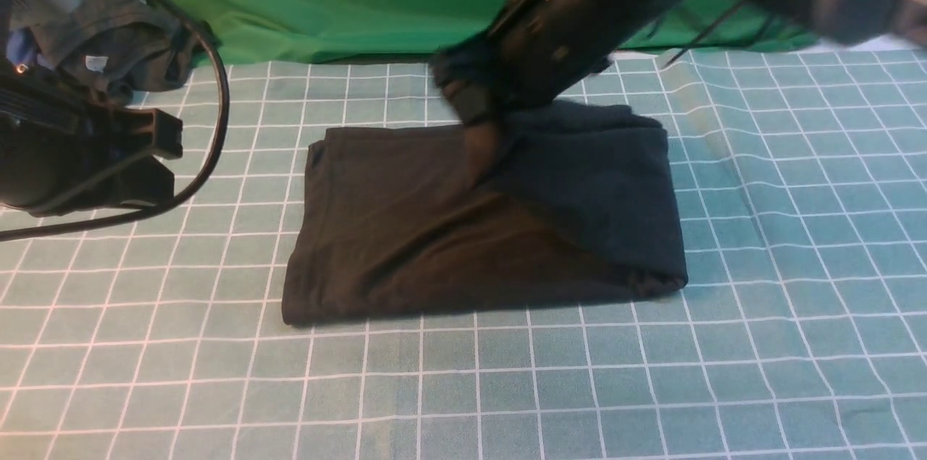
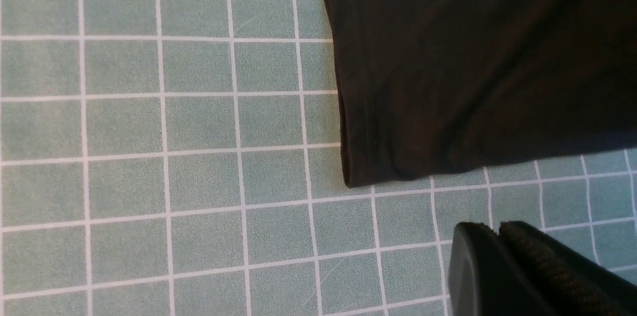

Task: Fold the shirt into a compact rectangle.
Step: 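Fold the right end of the dark garment over onto its left end with the right gripper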

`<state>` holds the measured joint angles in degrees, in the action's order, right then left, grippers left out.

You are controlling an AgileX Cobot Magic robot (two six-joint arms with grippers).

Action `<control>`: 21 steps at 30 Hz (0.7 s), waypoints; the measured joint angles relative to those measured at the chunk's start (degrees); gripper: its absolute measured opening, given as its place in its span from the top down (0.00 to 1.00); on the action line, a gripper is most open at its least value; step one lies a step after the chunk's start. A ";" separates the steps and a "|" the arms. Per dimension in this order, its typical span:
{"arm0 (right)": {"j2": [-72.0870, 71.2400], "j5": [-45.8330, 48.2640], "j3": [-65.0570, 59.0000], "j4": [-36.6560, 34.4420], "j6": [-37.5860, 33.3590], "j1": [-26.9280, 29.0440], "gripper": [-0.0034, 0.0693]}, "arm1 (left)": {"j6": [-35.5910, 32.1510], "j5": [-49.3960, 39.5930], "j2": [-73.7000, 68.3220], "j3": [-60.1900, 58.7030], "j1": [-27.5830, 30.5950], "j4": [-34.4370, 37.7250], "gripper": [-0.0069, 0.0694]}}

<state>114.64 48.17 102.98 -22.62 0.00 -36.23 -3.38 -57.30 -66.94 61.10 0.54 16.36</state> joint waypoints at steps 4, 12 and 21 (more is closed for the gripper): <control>3.37 -3.17 0.00 -0.63 1.50 -2.95 0.90 | 0.00 0.00 0.00 0.00 0.00 0.19 0.89; 7.59 -9.57 0.00 -5.33 1.97 -6.26 0.87 | 0.00 0.00 0.00 0.00 0.00 0.19 0.89; 10.24 -14.25 1.40 -6.23 0.96 -9.36 0.36 | -0.47 0.00 0.00 0.00 0.00 0.19 0.89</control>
<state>124.88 33.92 104.38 -28.85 0.96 -45.59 -3.86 -57.30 -66.94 61.10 0.54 16.55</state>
